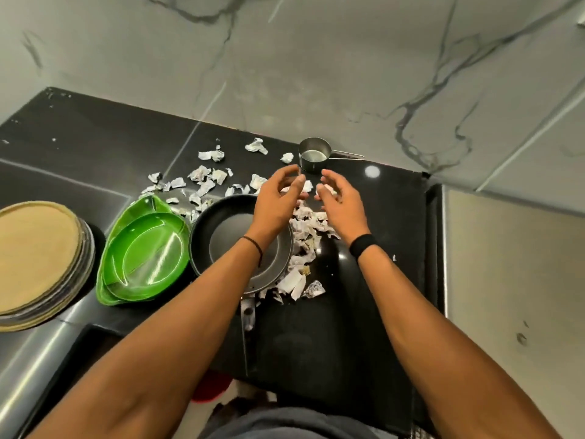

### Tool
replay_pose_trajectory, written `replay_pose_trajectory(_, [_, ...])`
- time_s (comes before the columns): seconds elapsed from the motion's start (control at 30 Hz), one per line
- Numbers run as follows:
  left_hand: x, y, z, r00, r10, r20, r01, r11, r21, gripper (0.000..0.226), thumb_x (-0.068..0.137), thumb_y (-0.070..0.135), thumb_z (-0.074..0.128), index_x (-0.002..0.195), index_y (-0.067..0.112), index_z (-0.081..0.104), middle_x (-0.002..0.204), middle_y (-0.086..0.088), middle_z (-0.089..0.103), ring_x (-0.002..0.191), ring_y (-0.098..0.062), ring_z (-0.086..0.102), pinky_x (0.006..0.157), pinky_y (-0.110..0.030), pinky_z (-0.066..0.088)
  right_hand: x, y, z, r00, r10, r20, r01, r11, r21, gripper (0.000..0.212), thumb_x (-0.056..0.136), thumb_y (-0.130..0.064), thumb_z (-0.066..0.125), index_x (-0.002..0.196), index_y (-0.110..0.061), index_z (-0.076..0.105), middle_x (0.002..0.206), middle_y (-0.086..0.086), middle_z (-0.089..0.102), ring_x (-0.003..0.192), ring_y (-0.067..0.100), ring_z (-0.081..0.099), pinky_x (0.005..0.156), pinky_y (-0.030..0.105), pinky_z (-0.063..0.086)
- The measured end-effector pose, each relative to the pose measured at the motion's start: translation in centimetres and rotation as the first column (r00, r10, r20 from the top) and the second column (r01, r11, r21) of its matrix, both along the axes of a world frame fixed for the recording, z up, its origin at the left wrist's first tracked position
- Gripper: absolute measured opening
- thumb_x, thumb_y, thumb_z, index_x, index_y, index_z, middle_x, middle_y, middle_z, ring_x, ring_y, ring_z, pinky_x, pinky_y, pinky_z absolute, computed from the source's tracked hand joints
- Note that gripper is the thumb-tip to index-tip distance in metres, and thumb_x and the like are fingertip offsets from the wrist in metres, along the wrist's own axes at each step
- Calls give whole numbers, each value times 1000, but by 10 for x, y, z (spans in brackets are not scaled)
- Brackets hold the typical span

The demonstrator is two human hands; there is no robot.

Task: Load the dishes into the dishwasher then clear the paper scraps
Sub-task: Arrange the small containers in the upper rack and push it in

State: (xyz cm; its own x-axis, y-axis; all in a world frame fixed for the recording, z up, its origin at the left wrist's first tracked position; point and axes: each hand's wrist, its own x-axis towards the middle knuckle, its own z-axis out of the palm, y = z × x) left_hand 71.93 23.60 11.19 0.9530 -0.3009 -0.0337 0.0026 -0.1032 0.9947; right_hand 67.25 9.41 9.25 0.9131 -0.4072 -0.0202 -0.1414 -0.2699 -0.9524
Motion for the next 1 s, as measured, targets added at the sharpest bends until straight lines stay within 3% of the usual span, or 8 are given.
replay_pose_trajectory(0.13, [26,-16,-4,998,58,-20,-59,998,-22,32,104,18,58,134,7,57,117,-13,70,85,-16,75,74,-21,57,49,-20,-6,994,112,-17,-113,967,-228,33,99,-14,61,132,-9,63,140,6,52,99,7,61,98,25,52])
replay_pose_trajectory(0.23, [34,-21,-10,997,78,-26,-79,997,-12,33,104,18,58,135,6,57,112,-8,70,84,-14,74,73,-21,56,85,-31,-15,967,190,-170,-246,876,-415,32,98,-21,59,128,-12,66,152,5,43,114,24,62,105,43,48])
replay_pose_trajectory(0.37, [36,-16,-19,996,84,-36,-82,995,55,39,104,24,59,139,8,56,108,3,70,85,-14,76,75,-24,57,111,-36,-25,894,209,-396,-419,701,-577,31,98,-21,55,124,-8,68,146,11,48,127,38,51,103,39,40])
replay_pose_trajectory(0.53, [29,-6,-13,998,62,0,-62,994,94,42,103,26,60,142,11,54,113,0,68,87,-14,76,83,-32,60,85,-30,-14,980,114,-162,-187,801,-569,24,95,-15,59,116,-8,67,121,10,62,109,29,61,95,42,48])
replay_pose_trajectory(0.63, [21,-4,-6,998,26,51,-33,992,123,47,100,33,63,142,17,53,120,-2,67,94,-18,74,87,-44,61,48,-23,6,999,42,21,-26,866,-500,14,92,-15,64,104,-12,70,110,3,65,97,17,62,86,30,49])
replay_pose_trajectory(0.7, [15,-6,-1,995,-20,94,6,990,142,52,98,32,67,145,21,50,132,-3,61,101,-16,71,90,-43,61,21,-17,20,995,-1,98,43,903,-428,8,90,-16,68,98,-15,70,104,-2,66,90,9,60,82,21,48])
replay_pose_trajectory(0.87, [-16,-10,14,932,-312,182,283,944,170,74,89,21,77,153,26,42,149,5,47,128,-9,53,105,-24,49,-57,-3,43,980,-146,138,182,937,-298,6,88,-20,71,88,-19,65,90,-5,66,80,7,62,75,20,51])
replay_pose_trajectory(1.0, [-61,-15,11,820,-543,181,518,839,170,78,80,37,80,149,36,45,147,10,50,134,-6,50,111,-39,48,-126,8,50,936,-329,122,350,905,-242,7,86,-17,71,86,-19,64,84,-6,67,78,10,64,76,30,56])
